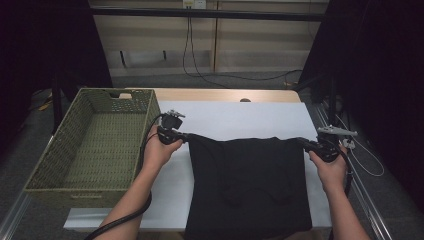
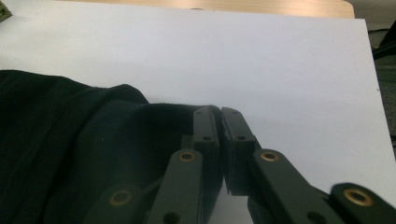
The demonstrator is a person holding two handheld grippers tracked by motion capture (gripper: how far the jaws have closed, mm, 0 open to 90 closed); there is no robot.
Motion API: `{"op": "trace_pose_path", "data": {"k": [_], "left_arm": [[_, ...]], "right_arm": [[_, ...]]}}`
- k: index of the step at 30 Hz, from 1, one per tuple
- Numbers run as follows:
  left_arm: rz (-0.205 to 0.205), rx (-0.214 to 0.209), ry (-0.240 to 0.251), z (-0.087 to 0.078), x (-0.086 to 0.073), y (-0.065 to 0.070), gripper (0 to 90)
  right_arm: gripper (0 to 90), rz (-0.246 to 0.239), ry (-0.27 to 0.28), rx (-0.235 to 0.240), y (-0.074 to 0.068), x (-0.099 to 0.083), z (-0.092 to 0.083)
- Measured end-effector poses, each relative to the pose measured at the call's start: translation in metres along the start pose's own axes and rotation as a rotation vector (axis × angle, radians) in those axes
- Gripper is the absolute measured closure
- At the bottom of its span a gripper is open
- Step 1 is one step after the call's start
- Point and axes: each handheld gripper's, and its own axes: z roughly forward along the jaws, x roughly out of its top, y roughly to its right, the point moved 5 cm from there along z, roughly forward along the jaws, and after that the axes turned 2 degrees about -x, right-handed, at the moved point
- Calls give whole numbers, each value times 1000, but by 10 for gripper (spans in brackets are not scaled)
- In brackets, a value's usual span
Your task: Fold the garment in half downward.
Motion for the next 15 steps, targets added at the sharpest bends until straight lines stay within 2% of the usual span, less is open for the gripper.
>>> {"op": "trace_pose_path", "data": {"k": [8, 15], "left_arm": [[-9, 1, 14, 2, 7, -8, 873], [-10, 12, 5, 6, 8, -15, 873]], "right_arm": [[861, -3, -6, -21, 0, 7, 8], [860, 1, -8, -27, 4, 7, 14]]}}
